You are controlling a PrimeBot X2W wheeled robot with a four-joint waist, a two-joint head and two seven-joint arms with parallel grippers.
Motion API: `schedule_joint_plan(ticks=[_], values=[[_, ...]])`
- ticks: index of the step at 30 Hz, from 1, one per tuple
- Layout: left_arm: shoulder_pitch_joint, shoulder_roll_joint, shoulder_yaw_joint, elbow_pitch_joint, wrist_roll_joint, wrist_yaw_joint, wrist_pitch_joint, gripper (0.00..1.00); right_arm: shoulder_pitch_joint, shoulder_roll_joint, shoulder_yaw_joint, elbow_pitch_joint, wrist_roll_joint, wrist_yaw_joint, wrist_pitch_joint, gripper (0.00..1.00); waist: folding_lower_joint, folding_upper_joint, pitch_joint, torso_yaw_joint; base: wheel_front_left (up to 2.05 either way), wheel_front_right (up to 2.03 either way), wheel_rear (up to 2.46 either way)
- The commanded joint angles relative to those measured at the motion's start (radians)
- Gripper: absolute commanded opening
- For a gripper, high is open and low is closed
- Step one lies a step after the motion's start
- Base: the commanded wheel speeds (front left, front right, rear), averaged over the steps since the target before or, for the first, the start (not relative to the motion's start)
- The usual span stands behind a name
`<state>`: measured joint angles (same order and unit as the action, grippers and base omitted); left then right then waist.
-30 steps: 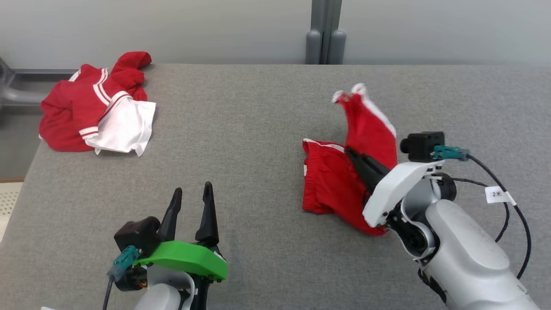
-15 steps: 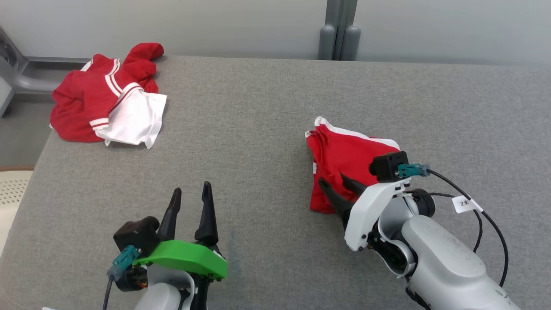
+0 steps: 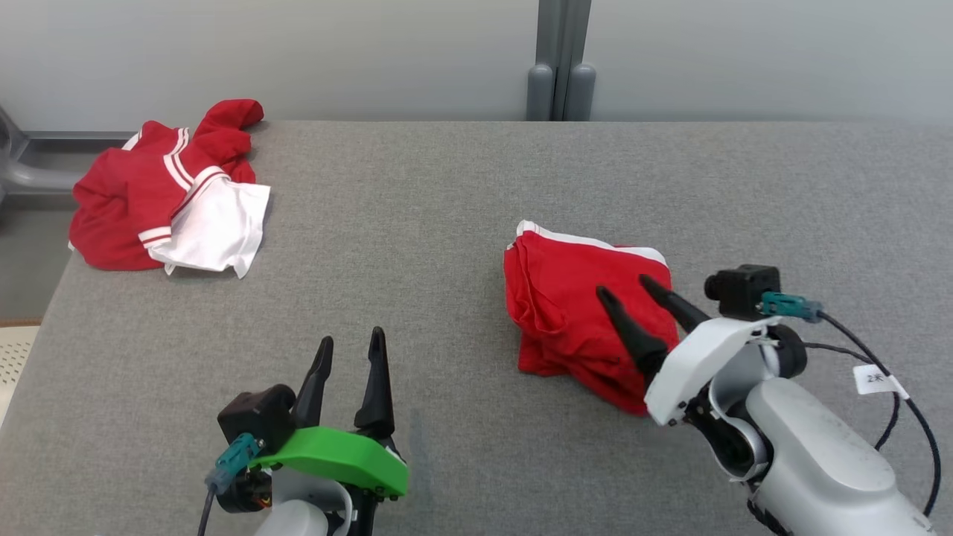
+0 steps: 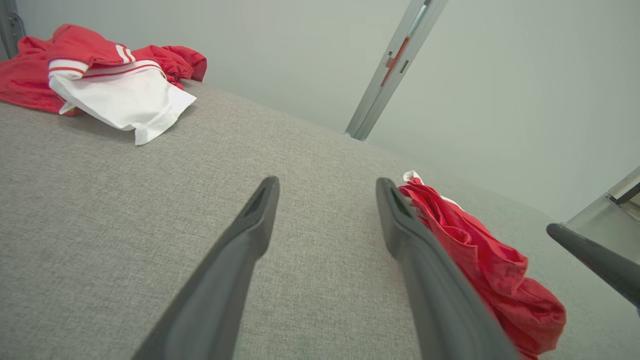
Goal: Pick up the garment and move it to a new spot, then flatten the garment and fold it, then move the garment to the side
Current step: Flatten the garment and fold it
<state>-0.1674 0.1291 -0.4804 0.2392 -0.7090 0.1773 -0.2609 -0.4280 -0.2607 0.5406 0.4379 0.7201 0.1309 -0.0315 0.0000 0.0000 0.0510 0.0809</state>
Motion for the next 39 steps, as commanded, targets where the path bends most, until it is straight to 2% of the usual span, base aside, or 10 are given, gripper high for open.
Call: schedule_joint_plan(ticks=[1,5,6,9,12,29,30,32,34,39], values=[[0.018,-0.001,0.001,0.002,0.005,-0.002,-0.004,1.0,0.011,-0.011,-0.028,0.002,-0.031,0.0,-0.025,1.0,0.0,0.0,-0.005,-0.007,0.0,0.0,0.0],[0.017,0.0,-0.005,0.002,0.007,-0.004,-0.003,1.0,0.014,-0.001,-0.064,0.041,-0.102,0.0,-0.034,0.94,0.0,0.0,-0.003,-0.005,0.0,0.0,0.0],[0.015,0.001,-0.007,0.001,0.007,-0.007,-0.002,1.0,0.009,0.005,-0.065,0.052,-0.116,0.0,-0.031,0.45,0.0,0.0,0.0,-0.001,0.0,0.0,0.0],[0.007,0.006,-0.008,0.003,0.008,-0.009,0.0,1.0,-0.012,0.025,-0.055,0.097,-0.142,0.0,-0.019,0.13,0.0,0.0,0.009,0.015,0.0,0.0,0.0],[-0.005,0.007,-0.008,0.004,0.01,-0.007,0.0,1.0,-0.038,0.057,-0.035,0.161,-0.159,0.0,-0.025,0.0,0.0,0.0,0.02,0.043,0.0,0.0,0.0],[-0.017,0.0,0.026,0.027,0.015,-0.026,-0.005,1.0,-0.134,0.152,0.218,0.355,-0.128,0.0,-0.103,0.0,0.0,0.0,0.033,0.097,0.0,0.0,0.0],[-0.018,-0.001,0.028,0.028,0.016,-0.027,-0.004,1.0,-0.137,0.148,0.224,0.353,-0.125,0.0,-0.12,0.07,0.0,0.0,0.03,0.092,0.0,0.0,0.0],[-0.019,0.0,0.032,0.031,0.025,-0.032,-0.005,1.0,-0.137,0.143,0.235,0.342,-0.11,0.0,-0.149,0.44,0.0,0.0,0.021,0.077,0.0,0.0,0.0],[-0.02,0.0,0.038,0.033,0.036,-0.036,-0.005,1.0,-0.129,0.14,0.238,0.318,-0.083,0.0,-0.17,1.0,0.0,0.0,0.008,0.06,0.0,0.0,0.0],[-0.036,0.001,0.05,0.038,0.074,-0.059,-0.005,1.0,-0.112,0.098,0.188,0.264,-0.062,-0.001,-0.215,1.0,0.0,0.0,-0.024,0.014,0.0,0.0,0.0]])
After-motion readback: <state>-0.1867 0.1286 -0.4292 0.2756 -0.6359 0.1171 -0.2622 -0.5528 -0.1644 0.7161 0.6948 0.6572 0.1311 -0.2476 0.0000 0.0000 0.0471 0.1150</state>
